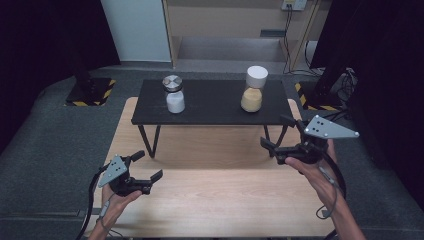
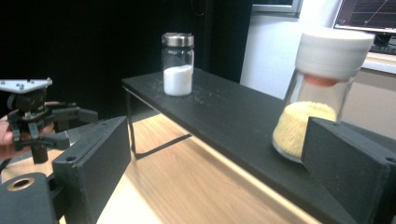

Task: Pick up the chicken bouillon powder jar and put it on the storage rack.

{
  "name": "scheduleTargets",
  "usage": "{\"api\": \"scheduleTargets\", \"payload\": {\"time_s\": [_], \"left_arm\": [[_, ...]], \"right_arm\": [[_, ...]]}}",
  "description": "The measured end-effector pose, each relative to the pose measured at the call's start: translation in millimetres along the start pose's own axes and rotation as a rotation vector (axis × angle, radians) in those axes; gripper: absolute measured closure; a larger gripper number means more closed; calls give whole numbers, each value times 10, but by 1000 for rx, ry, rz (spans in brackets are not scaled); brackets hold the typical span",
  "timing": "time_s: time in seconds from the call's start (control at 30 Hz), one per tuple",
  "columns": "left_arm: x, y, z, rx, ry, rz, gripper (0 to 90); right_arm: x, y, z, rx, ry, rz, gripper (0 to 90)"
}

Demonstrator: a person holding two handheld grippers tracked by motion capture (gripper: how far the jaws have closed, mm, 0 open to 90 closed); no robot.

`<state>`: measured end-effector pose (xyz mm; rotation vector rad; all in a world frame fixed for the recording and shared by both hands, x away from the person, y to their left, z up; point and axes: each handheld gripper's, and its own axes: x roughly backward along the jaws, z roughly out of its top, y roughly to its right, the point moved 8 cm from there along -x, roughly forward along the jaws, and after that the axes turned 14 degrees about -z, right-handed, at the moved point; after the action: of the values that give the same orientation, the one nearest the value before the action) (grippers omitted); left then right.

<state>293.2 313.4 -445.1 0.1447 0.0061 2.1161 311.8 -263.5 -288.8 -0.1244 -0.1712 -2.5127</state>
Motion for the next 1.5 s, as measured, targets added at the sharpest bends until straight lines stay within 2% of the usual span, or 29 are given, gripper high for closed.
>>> {"api": "scheduleTargets", "payload": {"time_s": [0.13, 0.4, 0.67, 0.83, 0.97, 1.17, 1.3, 1.5], "left_arm": [[-4, 2, -1, -2, -3, 0, 8], [-6, 11, 1, -9, -6, -2, 9], [-14, 16, 2, -14, -14, -2, 10], [-16, 22, 1, -18, -13, -1, 9], [-14, 23, 0, -19, -14, 0, 9], [-15, 22, -2, -19, -13, 2, 10], [-16, 22, -3, -21, -11, 6, 9], [-8, 19, -5, -24, -4, 12, 9]], "right_arm": [[22, -76, -169, 4, -2, -7, 83], [58, -141, -546, -50, -14, -21, 83], [130, -213, -870, -89, -20, -59, 82], [173, -269, -1008, -78, -11, -122, 79], [199, -252, -1105, -84, -13, -146, 69], [289, -197, -1250, -143, 9, -203, 49], [348, -174, -1330, -156, 22, -241, 43], [432, -154, -1420, -130, 35, -315, 35]]}}
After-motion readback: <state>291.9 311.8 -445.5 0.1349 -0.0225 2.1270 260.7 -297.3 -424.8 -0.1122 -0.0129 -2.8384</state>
